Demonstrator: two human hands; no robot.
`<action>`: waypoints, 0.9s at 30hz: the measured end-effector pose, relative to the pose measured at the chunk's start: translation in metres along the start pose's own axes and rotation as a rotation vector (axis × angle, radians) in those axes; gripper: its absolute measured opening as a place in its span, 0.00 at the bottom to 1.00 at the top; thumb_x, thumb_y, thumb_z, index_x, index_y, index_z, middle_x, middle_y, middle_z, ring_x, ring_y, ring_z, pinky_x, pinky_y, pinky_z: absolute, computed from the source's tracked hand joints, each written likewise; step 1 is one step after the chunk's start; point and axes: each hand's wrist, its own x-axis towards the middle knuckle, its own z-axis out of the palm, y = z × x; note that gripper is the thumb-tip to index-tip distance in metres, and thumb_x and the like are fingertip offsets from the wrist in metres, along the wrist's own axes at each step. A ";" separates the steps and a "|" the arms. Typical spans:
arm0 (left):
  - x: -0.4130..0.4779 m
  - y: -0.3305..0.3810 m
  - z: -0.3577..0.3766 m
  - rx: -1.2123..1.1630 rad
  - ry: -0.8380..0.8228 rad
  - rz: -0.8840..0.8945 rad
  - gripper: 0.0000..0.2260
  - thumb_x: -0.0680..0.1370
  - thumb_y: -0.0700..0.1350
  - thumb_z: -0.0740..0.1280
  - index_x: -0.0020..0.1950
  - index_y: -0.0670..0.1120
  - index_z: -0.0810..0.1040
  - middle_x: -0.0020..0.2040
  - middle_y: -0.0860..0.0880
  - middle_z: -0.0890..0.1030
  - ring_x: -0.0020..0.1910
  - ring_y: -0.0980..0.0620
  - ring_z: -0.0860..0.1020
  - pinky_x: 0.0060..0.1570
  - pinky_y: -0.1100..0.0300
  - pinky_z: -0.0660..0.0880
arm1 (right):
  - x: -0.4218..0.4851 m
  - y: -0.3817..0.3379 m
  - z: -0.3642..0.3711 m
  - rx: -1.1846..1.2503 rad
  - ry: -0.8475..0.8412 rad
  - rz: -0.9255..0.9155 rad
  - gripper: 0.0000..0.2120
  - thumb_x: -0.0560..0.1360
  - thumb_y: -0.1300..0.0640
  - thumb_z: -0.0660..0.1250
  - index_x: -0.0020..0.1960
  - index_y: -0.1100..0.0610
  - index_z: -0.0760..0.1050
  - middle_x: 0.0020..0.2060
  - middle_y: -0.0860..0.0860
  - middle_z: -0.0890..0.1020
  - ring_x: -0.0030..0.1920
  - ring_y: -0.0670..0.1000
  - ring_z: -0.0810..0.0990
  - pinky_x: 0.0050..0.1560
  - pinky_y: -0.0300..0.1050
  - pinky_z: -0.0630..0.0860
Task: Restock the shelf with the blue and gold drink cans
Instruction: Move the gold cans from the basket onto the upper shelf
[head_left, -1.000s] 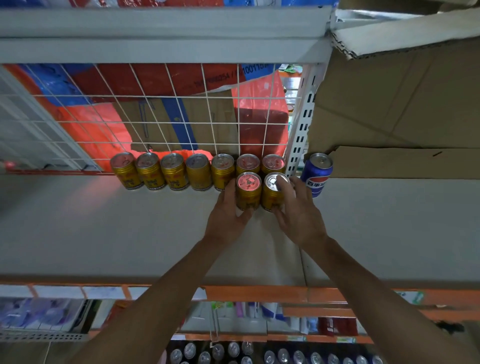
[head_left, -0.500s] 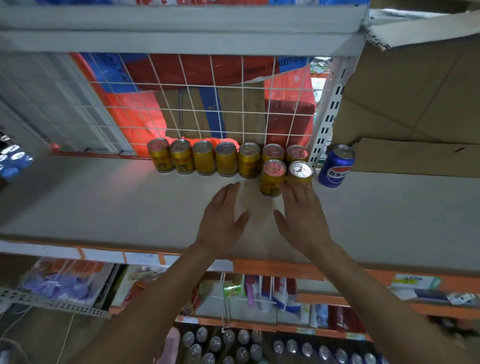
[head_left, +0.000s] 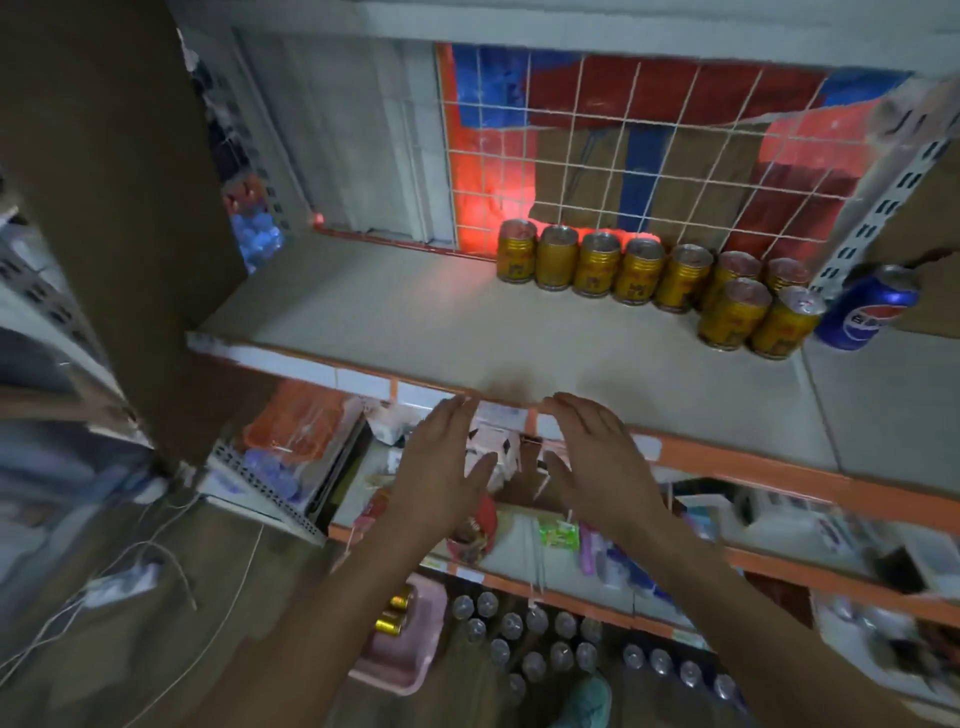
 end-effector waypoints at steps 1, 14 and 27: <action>-0.013 -0.013 -0.004 0.003 0.000 -0.001 0.31 0.79 0.56 0.62 0.79 0.44 0.64 0.79 0.43 0.65 0.78 0.43 0.63 0.75 0.45 0.63 | -0.005 -0.015 0.011 0.006 -0.012 -0.003 0.28 0.75 0.56 0.71 0.73 0.61 0.70 0.70 0.58 0.75 0.69 0.60 0.73 0.71 0.55 0.68; -0.175 -0.147 -0.026 -0.042 -0.040 -0.282 0.29 0.76 0.56 0.62 0.75 0.44 0.70 0.71 0.42 0.74 0.67 0.40 0.74 0.64 0.47 0.74 | -0.057 -0.153 0.122 0.096 -0.412 -0.129 0.30 0.79 0.53 0.67 0.78 0.57 0.63 0.75 0.56 0.68 0.74 0.60 0.66 0.73 0.53 0.64; -0.226 -0.234 0.134 -0.036 -0.156 -0.537 0.29 0.74 0.55 0.65 0.72 0.42 0.72 0.67 0.44 0.77 0.62 0.41 0.78 0.59 0.50 0.76 | -0.114 -0.101 0.309 0.192 -0.626 -0.123 0.29 0.73 0.54 0.70 0.71 0.63 0.71 0.63 0.60 0.79 0.63 0.60 0.75 0.60 0.57 0.77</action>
